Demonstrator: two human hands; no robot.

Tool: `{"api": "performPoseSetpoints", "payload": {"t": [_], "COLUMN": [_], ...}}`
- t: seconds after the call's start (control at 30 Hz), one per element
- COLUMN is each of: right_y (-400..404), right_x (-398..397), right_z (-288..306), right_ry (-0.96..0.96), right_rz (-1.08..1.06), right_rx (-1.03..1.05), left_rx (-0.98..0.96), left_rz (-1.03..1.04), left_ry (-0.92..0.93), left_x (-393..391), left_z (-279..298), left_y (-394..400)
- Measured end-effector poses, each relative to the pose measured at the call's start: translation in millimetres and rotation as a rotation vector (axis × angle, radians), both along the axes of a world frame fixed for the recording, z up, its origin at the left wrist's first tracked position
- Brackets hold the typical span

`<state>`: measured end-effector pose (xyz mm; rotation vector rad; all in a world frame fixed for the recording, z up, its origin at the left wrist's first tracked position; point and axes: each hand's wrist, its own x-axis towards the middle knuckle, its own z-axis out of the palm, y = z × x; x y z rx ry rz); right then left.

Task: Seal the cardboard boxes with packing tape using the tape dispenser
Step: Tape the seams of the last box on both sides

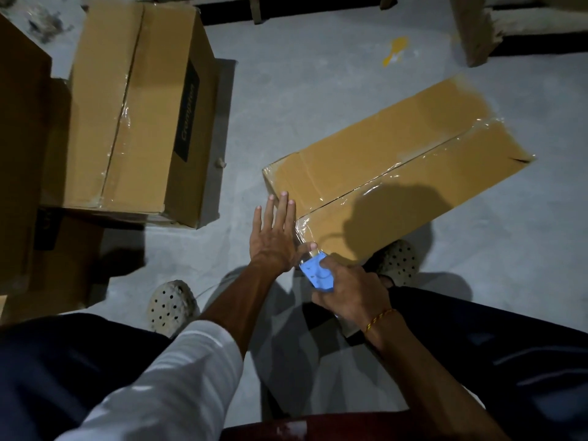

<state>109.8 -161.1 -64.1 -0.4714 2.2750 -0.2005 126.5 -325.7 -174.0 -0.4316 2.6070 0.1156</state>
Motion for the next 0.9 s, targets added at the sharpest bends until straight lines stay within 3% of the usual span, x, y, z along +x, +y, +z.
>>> {"api": "performPoseSetpoints", "payload": {"t": [0.3,0.9], "right_y": [30,12], "right_x": [7,20], "right_z": [0,-4], "right_ry": [-0.115,-0.024], "right_rz": [0.017,0.003], "right_rx": [0.088,0.054], "left_rx": [-0.018,-0.043], "left_rz": [0.011,0.029], "left_ry": [-0.035,-0.009], "left_x": [-4,-3], "left_z": [3,9], "left_y": [2,10]}}
